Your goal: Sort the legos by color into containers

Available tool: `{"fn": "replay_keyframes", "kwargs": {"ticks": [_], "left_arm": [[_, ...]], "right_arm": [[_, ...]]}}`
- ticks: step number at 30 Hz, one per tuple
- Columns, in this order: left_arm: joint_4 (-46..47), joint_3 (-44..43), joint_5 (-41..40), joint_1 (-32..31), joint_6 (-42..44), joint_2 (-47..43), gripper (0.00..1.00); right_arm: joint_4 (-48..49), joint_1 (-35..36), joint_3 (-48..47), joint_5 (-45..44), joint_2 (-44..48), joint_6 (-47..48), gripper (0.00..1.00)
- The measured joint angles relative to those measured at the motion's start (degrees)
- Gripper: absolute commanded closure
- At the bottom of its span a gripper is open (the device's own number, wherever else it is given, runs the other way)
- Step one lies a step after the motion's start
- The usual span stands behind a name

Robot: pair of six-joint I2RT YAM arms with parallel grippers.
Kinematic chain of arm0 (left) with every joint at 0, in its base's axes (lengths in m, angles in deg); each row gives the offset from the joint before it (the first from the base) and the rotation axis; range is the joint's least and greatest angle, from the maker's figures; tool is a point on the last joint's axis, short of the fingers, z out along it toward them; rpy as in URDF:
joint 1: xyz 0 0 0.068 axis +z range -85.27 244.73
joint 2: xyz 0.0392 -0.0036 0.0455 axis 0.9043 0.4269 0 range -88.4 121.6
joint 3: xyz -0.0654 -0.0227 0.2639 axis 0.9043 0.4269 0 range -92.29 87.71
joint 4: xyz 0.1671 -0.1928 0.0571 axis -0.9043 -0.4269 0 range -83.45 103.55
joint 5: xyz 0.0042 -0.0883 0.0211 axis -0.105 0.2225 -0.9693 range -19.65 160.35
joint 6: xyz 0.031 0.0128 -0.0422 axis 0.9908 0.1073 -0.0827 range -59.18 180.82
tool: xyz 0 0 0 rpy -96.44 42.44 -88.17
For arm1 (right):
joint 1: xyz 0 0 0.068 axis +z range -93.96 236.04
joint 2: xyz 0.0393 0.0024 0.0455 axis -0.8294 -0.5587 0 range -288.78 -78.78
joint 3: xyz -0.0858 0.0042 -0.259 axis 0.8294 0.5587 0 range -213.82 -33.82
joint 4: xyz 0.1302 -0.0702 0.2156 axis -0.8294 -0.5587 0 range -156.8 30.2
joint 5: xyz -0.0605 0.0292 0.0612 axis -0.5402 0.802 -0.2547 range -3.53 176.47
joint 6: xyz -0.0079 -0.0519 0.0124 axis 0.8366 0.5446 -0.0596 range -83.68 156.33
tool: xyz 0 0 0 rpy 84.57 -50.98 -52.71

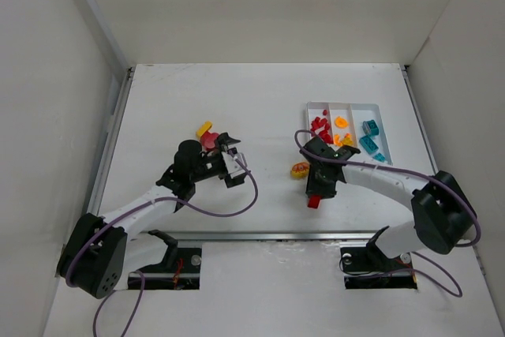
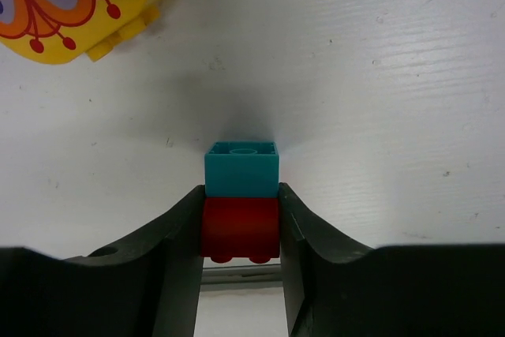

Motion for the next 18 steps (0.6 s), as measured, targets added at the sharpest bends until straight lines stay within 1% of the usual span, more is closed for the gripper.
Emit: {"fn": "replay_keyframes", "kwargs": {"ticks": [1, 5, 8, 11, 13, 15, 18], "left_arm": [[0.0, 0.0, -0.1, 0.0, 0.0, 0.0, 0.00], [0.7, 0.3, -0.3, 0.0, -0.1, 0.0, 0.00], [1.5, 0.6, -0.7, 0.0, -0.2, -0.1, 0.00], [3.3, 1.0, -2.3, 0.0, -1.7, -0.1, 0.00], [5.1, 1.3, -3.9, 0.0, -3.6, -0.2, 0.00], [6.5, 1.6, -5.9, 0.0, -5.6, -0.2, 0.00], [7.9, 1.6, -9.4, 0.0, -8.8, -0.2, 0.00]], "right_arm": [[0.0, 0.0, 0.0, 0.2, 0.2, 0.4, 1.00], [-0.3, 0.0, -0.9, 1.4, 3.2, 4.7, 1.00], [0.1, 0.0, -4.9, 0.7, 7.8, 10.2, 1.00], [4.5, -0.7, -10.2, -3.5, 13.1, 15.7, 1.00], [9.6, -3.2, -12.2, -6.5, 15.4, 19.1, 1.00], [14.6, -7.8, -13.0, -7.2, 15.4, 22.2, 1.00], [20.1, -16.3, -15.3, -6.1, 10.1, 26.9, 1.00]]}}
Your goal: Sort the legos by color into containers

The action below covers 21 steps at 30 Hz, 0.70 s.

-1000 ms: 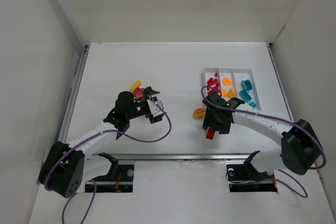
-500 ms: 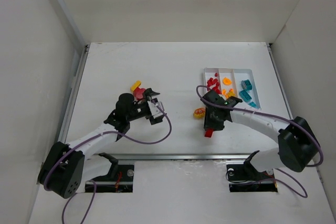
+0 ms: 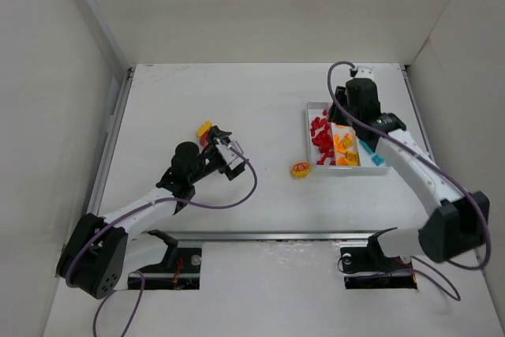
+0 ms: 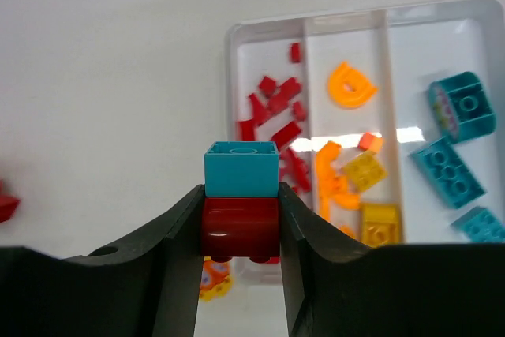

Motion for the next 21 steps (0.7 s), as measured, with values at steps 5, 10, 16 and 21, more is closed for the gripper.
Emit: {"fn": "replay_keyframes", "kwargs": {"ticks": [5, 10, 16, 21], "left_arm": [[1.4, -0.1, -3.5, 0.0, -2.7, 0.9, 0.00], [1.1, -1.9, -5.3, 0.0, -3.5, 4.6, 0.00], [0.5, -5.0, -6.4, 0.0, -3.5, 7.7, 0.00], [0.5, -6.5, -6.6, 0.0, -3.3, 9.9, 0.00]], "right_arm": [[-0.8, -7.5, -11.8, 3.1, -18.8, 7.6, 1.00], [-4.2, -7.6, -26.1, 5.2, -34.6, 14.1, 1.00], [-7.4, -7.6, -28.4, 6.8, -40.4, 16.8, 0.88], [-8.7, -7.7, -28.5, 10.3, -41.2, 18.2, 0.48]]}}
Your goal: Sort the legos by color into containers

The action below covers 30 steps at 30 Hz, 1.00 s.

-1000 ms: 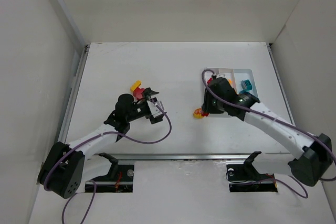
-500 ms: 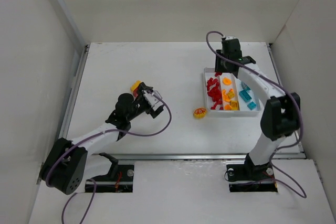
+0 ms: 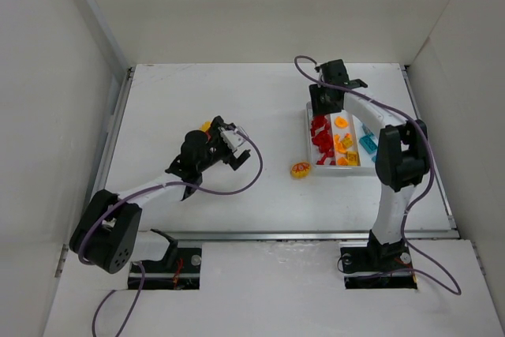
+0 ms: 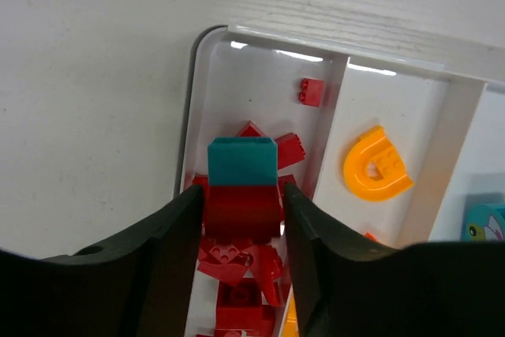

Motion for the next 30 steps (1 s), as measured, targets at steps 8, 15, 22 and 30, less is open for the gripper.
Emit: {"fn": "replay_keyframes", "kwargs": {"ticks": [8, 15, 22, 30], "left_arm": [[-0.1, -0.4, -0.2, 0.0, 0.5, 0.6, 0.00], [-0.4, -0.4, -0.2, 0.0, 0.9, 0.5, 0.00], [-0.9, -0.4, -0.1, 0.0, 1.4, -0.5, 0.00], [-1.6, -0.4, -0.1, 0.0, 2.4, -0.9, 0.00]], "right_arm": [[-0.7, 0.0, 0.0, 1.9, -0.2, 1.0, 0.27], [-0.4, 0.0, 0.2, 1.6, 3.6, 1.2, 0.27], [0.4, 0.0, 0.1, 2.6, 2.4, 2.6, 0.31], [-0.6, -0.1, 0.1, 3.3, -0.9, 4.0, 0.50]]}}
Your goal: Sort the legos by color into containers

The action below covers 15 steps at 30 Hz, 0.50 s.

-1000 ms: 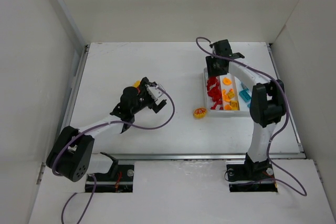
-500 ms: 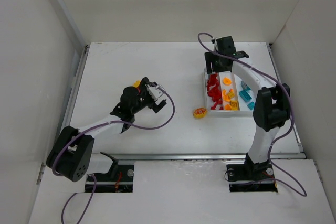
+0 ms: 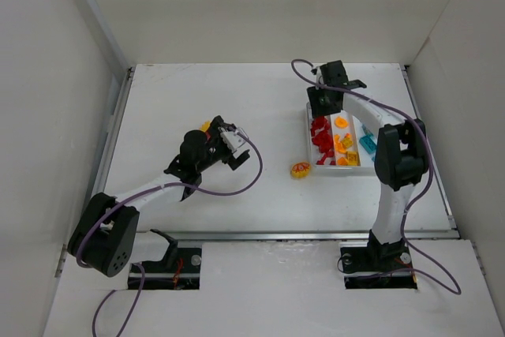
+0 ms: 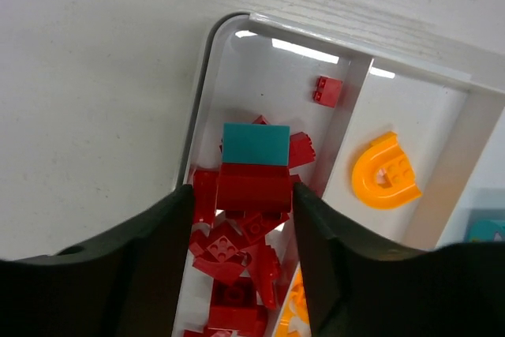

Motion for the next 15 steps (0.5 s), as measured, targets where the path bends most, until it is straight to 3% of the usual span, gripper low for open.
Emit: {"fn": "replay_keyframes", "kwargs": {"ticks": [3, 8, 15], "left_arm": [[-0.1, 0.0, 0.0, 0.0, 0.2, 0.0, 0.00], [-0.9, 0.0, 0.0, 0.0, 0.9, 0.0, 0.00], [-3.6, -1.4, 6.0, 0.3, 4.2, 0.0, 0.01]], "right_arm": [[0.7, 0.0, 0.0, 0.0, 0.0, 0.3, 0.72], [1.6, 0.0, 0.0, 0.0, -0.3, 1.4, 0.98], [1.9, 0.0, 2.1, 0.9, 1.5, 6.3, 1.00]]}}
